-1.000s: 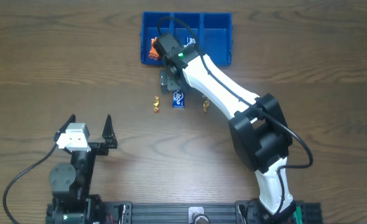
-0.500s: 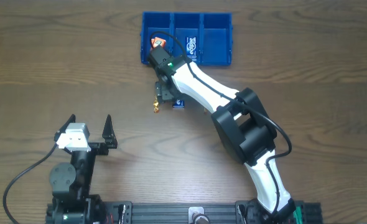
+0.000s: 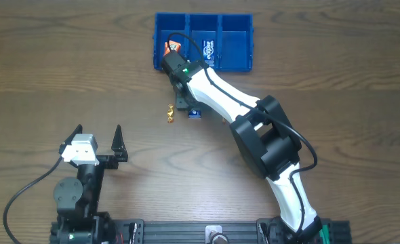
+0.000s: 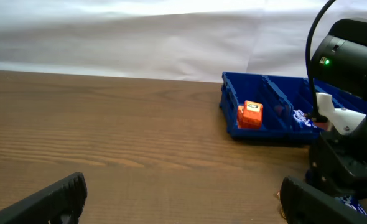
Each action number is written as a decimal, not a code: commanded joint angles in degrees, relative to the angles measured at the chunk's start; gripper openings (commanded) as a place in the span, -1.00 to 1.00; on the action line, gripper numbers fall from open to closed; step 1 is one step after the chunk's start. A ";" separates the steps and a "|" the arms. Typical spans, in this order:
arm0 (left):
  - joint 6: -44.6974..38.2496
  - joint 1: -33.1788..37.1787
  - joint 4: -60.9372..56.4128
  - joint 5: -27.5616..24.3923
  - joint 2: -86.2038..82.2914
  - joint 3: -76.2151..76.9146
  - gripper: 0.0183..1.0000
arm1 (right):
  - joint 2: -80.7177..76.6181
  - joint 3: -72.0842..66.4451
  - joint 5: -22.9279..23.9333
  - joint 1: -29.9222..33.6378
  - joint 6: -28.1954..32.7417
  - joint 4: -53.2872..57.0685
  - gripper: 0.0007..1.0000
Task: Sort Candies Into Trays
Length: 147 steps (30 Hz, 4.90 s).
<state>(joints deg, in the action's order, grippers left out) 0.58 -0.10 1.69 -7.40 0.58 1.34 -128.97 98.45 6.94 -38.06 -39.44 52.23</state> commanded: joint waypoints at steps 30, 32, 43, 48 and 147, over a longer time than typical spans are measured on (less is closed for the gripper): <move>-0.42 0.17 2.03 -1.20 -0.33 -1.07 1.00 | 8.55 17.97 14.80 7.06 20.24 -12.98 -0.93; -0.42 0.17 2.03 -1.20 -0.33 -1.07 1.00 | 5.99 17.97 13.77 8.15 20.22 -14.45 -0.93; -0.42 0.17 2.03 -1.20 -0.33 -1.07 1.00 | -0.55 17.88 13.31 10.23 19.69 -16.22 -0.93; -0.42 0.17 2.03 -1.20 -0.33 -1.07 1.00 | -2.67 17.88 12.28 10.16 18.25 -17.09 -0.93; -0.42 0.17 2.03 -1.20 -0.33 -1.07 1.00 | 12.11 21.00 9.09 -2.27 4.33 19.54 -0.93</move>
<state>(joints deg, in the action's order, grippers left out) 0.58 -0.10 1.69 -7.40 0.58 1.34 -122.19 118.06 9.65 -44.56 -40.14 71.13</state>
